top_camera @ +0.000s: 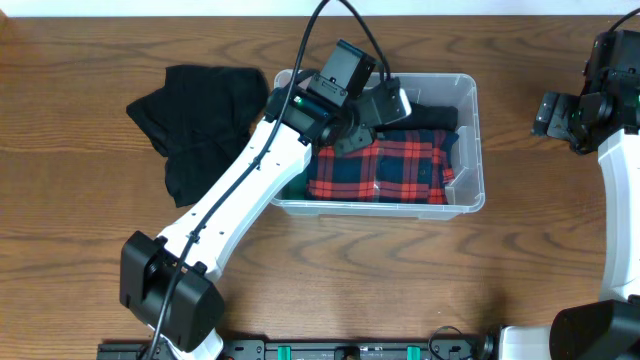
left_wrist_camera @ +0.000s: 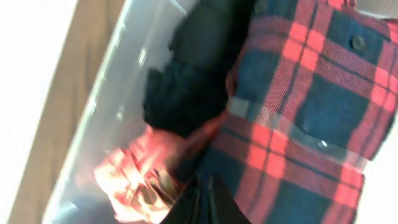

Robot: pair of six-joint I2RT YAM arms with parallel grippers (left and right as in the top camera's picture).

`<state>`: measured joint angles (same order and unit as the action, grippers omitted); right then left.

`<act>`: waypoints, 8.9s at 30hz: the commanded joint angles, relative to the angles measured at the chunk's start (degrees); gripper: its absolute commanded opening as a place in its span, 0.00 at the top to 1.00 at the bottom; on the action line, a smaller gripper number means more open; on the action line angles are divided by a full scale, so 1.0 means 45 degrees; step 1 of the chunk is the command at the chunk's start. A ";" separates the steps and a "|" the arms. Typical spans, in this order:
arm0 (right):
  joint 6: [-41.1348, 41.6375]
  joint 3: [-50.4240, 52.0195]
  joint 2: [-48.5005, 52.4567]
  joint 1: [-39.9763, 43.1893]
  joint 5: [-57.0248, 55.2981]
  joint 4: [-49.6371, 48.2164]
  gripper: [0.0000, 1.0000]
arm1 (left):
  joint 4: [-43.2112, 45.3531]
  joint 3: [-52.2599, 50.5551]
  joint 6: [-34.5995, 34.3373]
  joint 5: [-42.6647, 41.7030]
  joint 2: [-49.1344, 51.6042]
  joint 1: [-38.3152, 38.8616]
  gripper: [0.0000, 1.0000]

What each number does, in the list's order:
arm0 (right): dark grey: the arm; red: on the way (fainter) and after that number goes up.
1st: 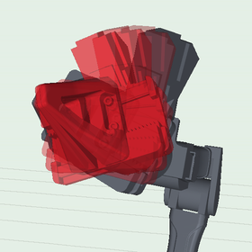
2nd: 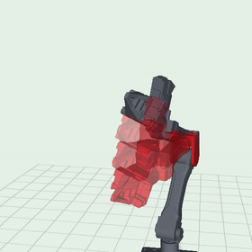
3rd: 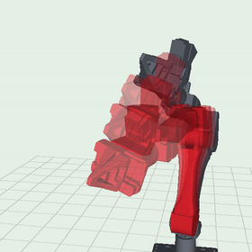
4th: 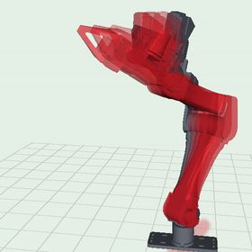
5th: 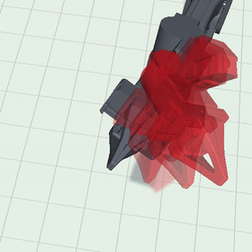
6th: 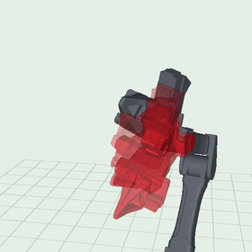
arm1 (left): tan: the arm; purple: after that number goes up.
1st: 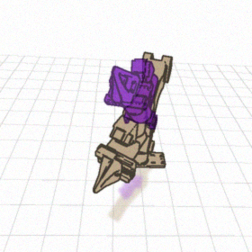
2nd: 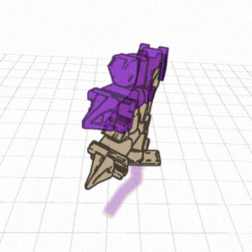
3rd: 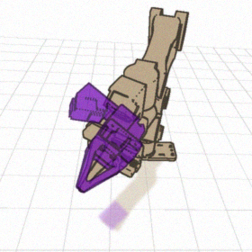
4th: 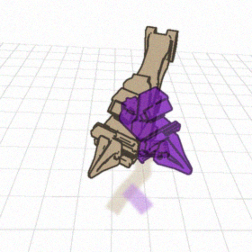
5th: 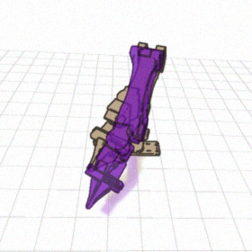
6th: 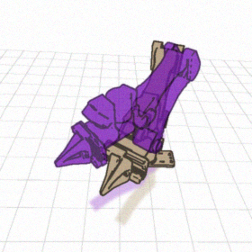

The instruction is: Pack container

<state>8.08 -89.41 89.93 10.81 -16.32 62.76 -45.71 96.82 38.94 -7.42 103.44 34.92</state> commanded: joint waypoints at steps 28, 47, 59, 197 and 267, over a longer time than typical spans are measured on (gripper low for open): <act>0.0005 0.0053 -0.0117 0.0083 -0.0131 0.0010 0.01 | -0.0933 -0.0918 -0.3497 -0.0243 0.2467 -0.0053 0.94; 0.0005 0.0053 -0.0117 0.0083 -0.0136 0.0010 0.01 | -0.0733 -0.0534 -0.3837 0.1336 0.2769 -0.0049 0.94; 0.0005 0.0053 -0.0117 0.0083 -0.0136 0.0010 0.01 | -0.0622 -0.0534 -0.4629 0.2487 0.1277 -0.0155 0.94; 0.0005 0.0053 -0.0117 0.0083 -0.0136 0.0010 0.01 | 0.1273 -0.2977 -1.1827 -0.0486 0.3687 -1.1793 0.05; 0.0005 0.0053 -0.0117 0.0083 -0.0136 0.0010 0.01 | 0.3925 -0.3861 -1.2983 -0.5863 -0.6946 -1.0273 0.94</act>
<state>8.08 -89.41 89.93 10.81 -16.32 62.81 -30.48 78.28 -15.27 -27.05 76.64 -12.99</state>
